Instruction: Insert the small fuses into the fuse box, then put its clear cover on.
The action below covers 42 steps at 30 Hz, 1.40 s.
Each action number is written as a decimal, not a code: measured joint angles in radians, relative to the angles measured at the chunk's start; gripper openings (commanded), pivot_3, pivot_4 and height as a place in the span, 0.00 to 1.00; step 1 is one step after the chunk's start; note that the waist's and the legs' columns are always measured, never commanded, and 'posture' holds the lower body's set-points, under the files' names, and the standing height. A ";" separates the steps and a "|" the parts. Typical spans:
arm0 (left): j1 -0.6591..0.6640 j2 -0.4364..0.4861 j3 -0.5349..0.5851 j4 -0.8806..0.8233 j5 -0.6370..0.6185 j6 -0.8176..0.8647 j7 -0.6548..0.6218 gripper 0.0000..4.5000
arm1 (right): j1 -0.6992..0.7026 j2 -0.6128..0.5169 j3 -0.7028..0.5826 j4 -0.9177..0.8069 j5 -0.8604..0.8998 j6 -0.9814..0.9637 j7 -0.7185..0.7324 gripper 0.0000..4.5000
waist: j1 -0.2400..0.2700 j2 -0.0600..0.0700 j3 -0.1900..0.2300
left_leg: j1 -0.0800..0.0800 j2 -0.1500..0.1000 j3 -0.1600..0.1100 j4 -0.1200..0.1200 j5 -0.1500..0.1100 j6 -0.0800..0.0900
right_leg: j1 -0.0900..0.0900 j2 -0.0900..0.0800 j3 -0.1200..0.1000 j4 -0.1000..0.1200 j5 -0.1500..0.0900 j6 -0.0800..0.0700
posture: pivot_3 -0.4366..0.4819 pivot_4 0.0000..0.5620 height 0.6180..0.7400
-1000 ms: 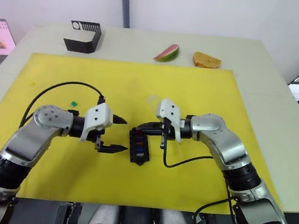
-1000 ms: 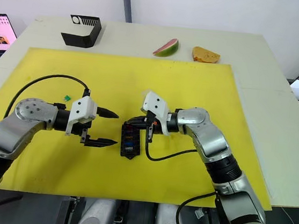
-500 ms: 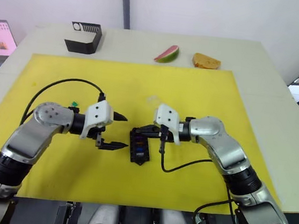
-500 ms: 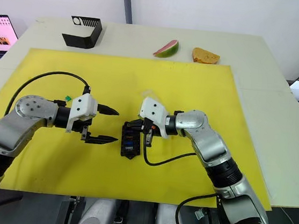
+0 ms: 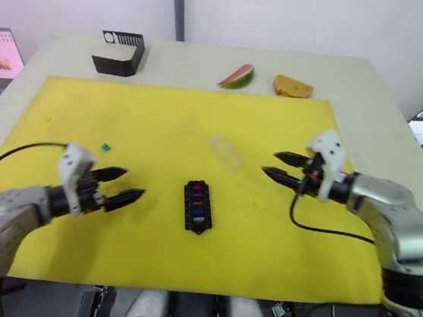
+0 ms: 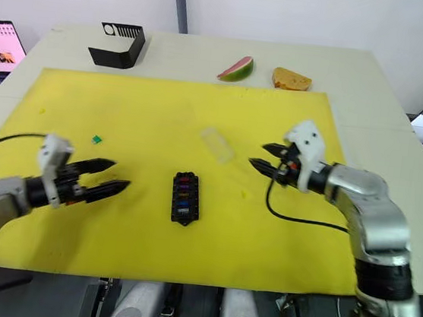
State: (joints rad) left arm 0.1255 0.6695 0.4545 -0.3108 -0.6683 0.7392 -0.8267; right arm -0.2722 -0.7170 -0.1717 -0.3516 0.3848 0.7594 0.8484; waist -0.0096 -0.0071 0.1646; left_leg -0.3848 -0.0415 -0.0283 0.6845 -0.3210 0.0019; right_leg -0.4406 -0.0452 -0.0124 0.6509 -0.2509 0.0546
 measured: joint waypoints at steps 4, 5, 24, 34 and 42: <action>0.141 -0.026 0.197 0.067 -0.051 0.028 0.054 1.00 | 0.123 -0.052 -0.106 -0.016 0.014 -0.004 -0.007 0.99 | 0.002 0.000 0.000 | 0.007 0.000 0.000 -0.001 0.000 0.001 | 0.007 0.000 0.000 -0.002 0.000 0.000 | 0.48 0.27 1.00; 0.159 -0.034 0.237 0.073 -0.079 0.047 0.067 1.00 | 0.141 -0.053 -0.121 -0.017 0.014 -0.008 -0.009 0.99 | 0.002 0.000 0.000 | 0.010 0.000 0.000 -0.002 -0.001 0.001 | 0.011 0.000 0.000 -0.003 0.000 0.000 | 0.48 0.27 1.00; -0.402 0.117 0.347 0.862 -0.496 0.561 0.326 1.00 | -0.294 0.239 0.332 -0.032 0.114 -0.023 -0.017 0.99 | -0.002 -0.005 -0.003 | 0.011 0.000 0.000 -0.001 0.000 0.000 | 0.009 0.000 0.000 -0.001 0.000 0.000 | 0.48 0.27 1.00; -0.621 0.134 0.310 1.076 -0.404 0.571 0.338 1.00 | -0.361 0.370 0.470 0.141 -0.022 -0.159 -0.051 0.99 | 0.002 -0.006 -0.003 | 0.010 -0.001 0.000 -0.001 0.003 -0.007 | 0.008 -0.001 0.000 0.000 0.000 0.000 | 0.48 0.27 1.00; -0.680 0.073 0.272 1.059 -0.352 0.578 0.334 1.00 | -0.360 0.363 0.481 0.144 -0.061 -0.170 -0.050 0.99 | -0.001 -0.006 -0.003 | 0.009 -0.001 0.000 -0.002 0.004 -0.007 | 0.007 -0.001 0.000 0.001 0.000 0.000 | 0.48 0.27 1.00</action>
State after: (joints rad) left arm -0.5550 0.7430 0.7267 0.7482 -1.0201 1.3172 -0.4927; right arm -0.6325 -0.3542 0.3095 -0.2075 0.3235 0.5899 0.7987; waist -0.0104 -0.0135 0.1613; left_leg -0.3755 -0.0428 -0.0285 0.6828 -0.3173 -0.0054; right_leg -0.4338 -0.0460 -0.0123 0.6524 -0.2510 0.0547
